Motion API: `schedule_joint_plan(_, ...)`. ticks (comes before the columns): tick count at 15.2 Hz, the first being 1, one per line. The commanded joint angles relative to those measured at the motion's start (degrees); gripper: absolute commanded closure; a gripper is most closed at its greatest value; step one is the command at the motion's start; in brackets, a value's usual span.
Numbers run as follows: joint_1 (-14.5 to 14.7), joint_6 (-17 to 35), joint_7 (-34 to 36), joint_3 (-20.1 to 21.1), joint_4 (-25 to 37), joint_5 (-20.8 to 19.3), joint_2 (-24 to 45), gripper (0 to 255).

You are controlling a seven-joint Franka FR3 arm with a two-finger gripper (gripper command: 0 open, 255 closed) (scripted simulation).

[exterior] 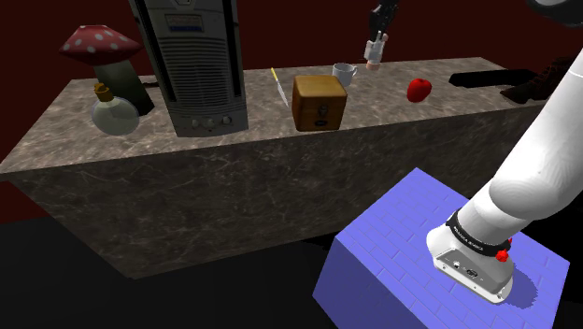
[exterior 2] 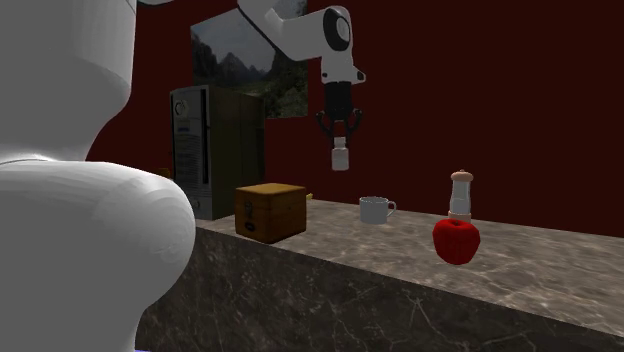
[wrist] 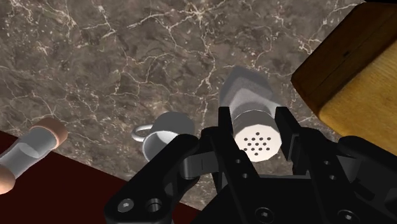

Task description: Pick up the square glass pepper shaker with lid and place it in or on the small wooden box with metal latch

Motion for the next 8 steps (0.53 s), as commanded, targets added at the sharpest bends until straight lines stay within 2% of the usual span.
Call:
schedule_joint_plan(1,0.0,-1.6,0.0,0.0,1.8,0.0,0.2,255)
schedule_joint_plan(2,-0.1,-2.4,0.0,0.0,2.7,0.1,0.3,255)
schedule_joint_plan(8,4.7,-3.9,8.0,3.1,2.0,-1.5,-1.8,255)
